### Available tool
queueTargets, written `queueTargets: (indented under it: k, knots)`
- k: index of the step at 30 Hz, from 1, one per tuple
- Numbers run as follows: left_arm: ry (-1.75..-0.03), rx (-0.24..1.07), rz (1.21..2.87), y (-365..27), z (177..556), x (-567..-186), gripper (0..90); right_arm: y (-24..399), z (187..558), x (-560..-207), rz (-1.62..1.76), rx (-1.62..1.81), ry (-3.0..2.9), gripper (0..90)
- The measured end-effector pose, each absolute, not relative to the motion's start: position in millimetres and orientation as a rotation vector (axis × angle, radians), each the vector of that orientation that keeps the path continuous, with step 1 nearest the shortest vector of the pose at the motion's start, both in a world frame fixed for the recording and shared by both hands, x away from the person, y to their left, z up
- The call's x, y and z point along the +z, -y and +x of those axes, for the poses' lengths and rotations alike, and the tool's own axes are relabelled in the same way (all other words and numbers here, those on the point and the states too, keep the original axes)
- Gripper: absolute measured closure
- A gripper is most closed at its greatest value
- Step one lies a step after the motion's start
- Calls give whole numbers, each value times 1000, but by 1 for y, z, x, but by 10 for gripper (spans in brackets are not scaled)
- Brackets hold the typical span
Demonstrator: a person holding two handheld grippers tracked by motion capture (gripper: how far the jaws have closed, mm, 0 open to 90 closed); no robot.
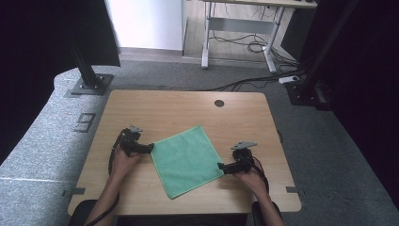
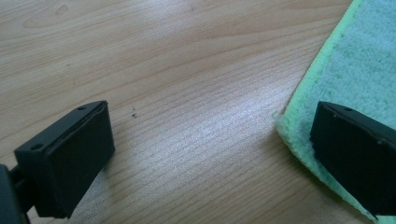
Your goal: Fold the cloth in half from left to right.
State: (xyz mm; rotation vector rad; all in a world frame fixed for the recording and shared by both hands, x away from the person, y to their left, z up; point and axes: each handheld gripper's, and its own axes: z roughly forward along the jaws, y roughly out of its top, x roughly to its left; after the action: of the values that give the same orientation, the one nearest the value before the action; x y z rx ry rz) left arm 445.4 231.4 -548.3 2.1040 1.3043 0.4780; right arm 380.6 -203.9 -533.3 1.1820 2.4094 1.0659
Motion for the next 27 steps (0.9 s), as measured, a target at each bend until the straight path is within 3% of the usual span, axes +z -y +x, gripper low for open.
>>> queueTargets:
  k: [19,27]
  knots:
    - [-1307,479,2103,-231,445,-548,0,127,355,-524,907,1098,-2628,0]
    - [-1307,480,2105,-231,445,-548,0,95,341,-527,807,1120,-2695,95]
